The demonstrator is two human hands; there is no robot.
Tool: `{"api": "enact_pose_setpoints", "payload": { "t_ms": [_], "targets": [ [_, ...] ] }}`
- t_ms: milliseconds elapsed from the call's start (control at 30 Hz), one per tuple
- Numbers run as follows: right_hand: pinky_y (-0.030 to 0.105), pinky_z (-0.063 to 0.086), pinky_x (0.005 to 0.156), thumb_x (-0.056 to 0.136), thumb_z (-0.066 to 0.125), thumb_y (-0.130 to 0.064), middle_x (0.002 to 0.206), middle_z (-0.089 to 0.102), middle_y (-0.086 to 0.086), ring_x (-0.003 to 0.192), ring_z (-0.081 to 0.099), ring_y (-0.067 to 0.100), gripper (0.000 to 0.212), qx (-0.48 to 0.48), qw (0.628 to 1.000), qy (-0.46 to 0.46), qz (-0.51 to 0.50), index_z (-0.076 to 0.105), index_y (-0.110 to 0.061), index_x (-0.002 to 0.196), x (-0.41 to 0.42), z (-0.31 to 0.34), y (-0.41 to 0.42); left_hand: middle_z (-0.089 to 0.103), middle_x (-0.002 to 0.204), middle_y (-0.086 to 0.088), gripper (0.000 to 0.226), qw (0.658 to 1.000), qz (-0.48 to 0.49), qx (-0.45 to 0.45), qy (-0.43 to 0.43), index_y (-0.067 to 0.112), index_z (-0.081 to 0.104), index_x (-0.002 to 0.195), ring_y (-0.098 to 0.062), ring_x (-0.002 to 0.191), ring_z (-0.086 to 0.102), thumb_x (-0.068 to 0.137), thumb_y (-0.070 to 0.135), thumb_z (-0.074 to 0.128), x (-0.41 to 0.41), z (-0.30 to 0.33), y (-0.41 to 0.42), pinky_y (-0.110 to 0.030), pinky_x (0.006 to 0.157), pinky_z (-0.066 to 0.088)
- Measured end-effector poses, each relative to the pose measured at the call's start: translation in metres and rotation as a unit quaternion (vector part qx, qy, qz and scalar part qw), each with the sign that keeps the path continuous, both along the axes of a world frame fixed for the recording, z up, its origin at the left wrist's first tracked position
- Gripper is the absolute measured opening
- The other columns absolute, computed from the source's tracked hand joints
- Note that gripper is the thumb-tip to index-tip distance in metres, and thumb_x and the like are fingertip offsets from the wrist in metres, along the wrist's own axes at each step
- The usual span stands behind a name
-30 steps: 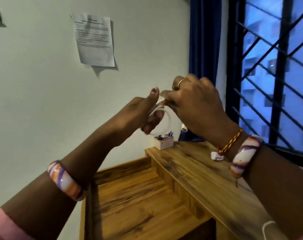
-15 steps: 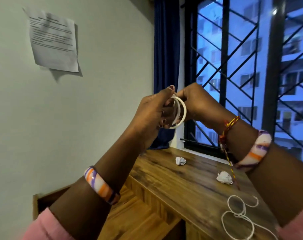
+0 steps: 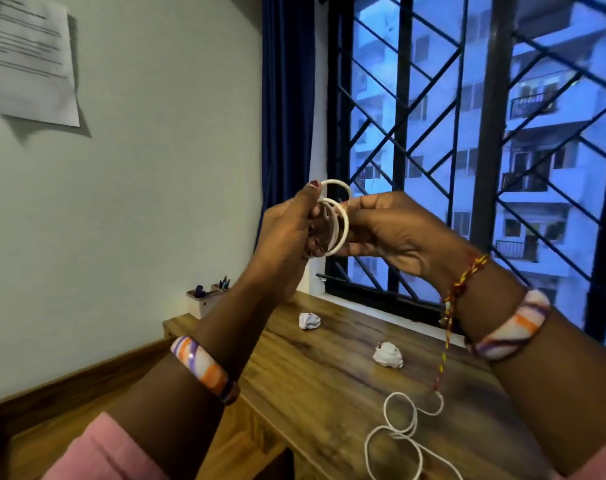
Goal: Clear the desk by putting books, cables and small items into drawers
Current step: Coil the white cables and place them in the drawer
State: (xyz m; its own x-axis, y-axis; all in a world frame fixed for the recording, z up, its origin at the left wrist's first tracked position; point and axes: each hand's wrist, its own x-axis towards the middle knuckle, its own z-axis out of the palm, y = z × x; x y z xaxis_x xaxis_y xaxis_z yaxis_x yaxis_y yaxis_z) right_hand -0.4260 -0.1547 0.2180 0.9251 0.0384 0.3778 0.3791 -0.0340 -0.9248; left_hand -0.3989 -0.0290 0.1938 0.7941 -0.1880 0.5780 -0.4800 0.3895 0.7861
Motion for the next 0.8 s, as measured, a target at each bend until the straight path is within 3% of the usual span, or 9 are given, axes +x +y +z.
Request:
{"api": "enact_pose_setpoints", "payload": {
  "t_ms": [133,233,300,367,433,500,567,667,800],
  "targets": [
    [0.028,0.054,0.065,0.079,0.058,-0.043,0.072,0.07,-0.002,0.068,0.067,0.01,0.027,0.017,0.995,0.03,0.094,0.066,-0.017,0.085,0.006,-0.018,-0.048,0.062,0.057,0.002,0.033,0.999,-0.018,0.023,0.017,0.015,0.061,0.069,-0.008,0.051,0.059,0.093,0.035,0.048,0.017,-0.004,-0.043,-0.02,0.052,0.049],
    [0.024,0.044,0.067,0.069,0.066,-0.031,0.072,0.07,-0.007,0.068,0.065,0.005,0.024,0.0,0.991,-0.004,0.131,0.065,-0.018,0.089,0.009,-0.036,-0.083,0.053,0.061,-0.002,0.029,0.985,-0.151,0.082,0.02,0.011,0.059,0.071,-0.01,0.054,0.05,0.085,0.037,0.055,0.025,-0.01,-0.067,-0.02,0.058,0.046],
    [0.022,0.046,0.065,0.067,0.068,-0.018,0.073,0.071,-0.005,0.069,0.066,0.008,0.02,0.013,0.987,-0.019,0.162,0.065,-0.017,0.087,0.009,-0.045,-0.104,0.057,0.059,-0.001,0.028,0.971,-0.188,0.148,-0.011,0.011,0.061,0.07,-0.01,0.052,0.053,0.08,0.036,0.057,0.029,-0.012,-0.076,-0.019,0.053,0.05],
    [0.019,0.051,0.06,0.068,0.068,-0.009,0.075,0.072,-0.001,0.07,0.068,0.011,0.022,0.032,0.987,-0.022,0.158,0.066,-0.013,0.09,0.012,-0.05,-0.119,0.064,0.062,-0.002,0.031,0.966,-0.129,0.218,-0.057,0.007,0.065,0.08,-0.011,0.055,0.061,0.075,0.037,0.06,0.031,-0.011,-0.081,-0.02,0.054,0.054],
    [0.016,0.051,0.056,0.072,0.069,-0.003,0.079,0.072,0.004,0.073,0.067,0.011,0.021,-0.009,0.997,-0.042,0.062,0.068,-0.011,0.092,0.018,-0.055,-0.129,0.069,0.069,-0.005,0.04,0.948,0.006,0.285,-0.138,0.006,0.069,0.087,-0.013,0.062,0.065,0.069,0.041,0.063,0.035,-0.01,-0.089,-0.022,0.057,0.055],
    [0.013,0.048,0.052,0.078,0.067,-0.003,0.079,0.071,0.009,0.068,0.063,0.008,0.012,-0.104,0.988,-0.098,-0.064,0.07,-0.01,0.088,0.024,-0.059,-0.133,0.07,0.07,-0.007,0.041,0.9,0.132,0.347,-0.23,0.008,0.072,0.084,-0.016,0.063,0.066,0.066,0.044,0.064,0.039,-0.013,-0.096,-0.028,0.056,0.053],
    [0.013,0.046,0.05,0.081,0.064,-0.006,0.076,0.069,0.012,0.064,0.061,0.006,0.009,-0.146,0.973,-0.136,-0.119,0.071,-0.008,0.086,0.03,-0.062,-0.135,0.071,0.072,-0.008,0.035,0.866,0.196,0.373,-0.268,0.008,0.072,0.086,-0.021,0.066,0.067,0.071,0.039,0.067,0.045,-0.018,-0.101,-0.034,0.058,0.054],
    [0.014,0.042,0.048,0.082,0.064,-0.005,0.064,0.061,0.004,0.053,0.054,0.002,0.006,-0.041,0.994,-0.068,-0.073,0.069,-0.007,0.083,0.038,-0.067,-0.135,0.07,0.075,-0.005,0.017,0.884,0.167,0.371,-0.23,0.01,0.068,0.092,-0.017,0.069,0.068,0.083,0.024,0.063,0.052,-0.027,-0.105,-0.029,0.063,0.057],
    [0.025,0.05,0.063,0.074,0.063,-0.004,0.07,0.068,0.003,0.061,0.062,0.012,0.021,0.144,0.98,0.093,0.106,0.065,-0.008,0.095,0.051,-0.068,-0.133,0.073,0.075,-0.003,0.016,0.965,0.014,0.253,-0.069,0.008,0.067,0.094,-0.016,0.071,0.07,0.091,0.013,0.052,0.059,-0.039,-0.097,-0.027,0.068,0.059]
  ]
}}
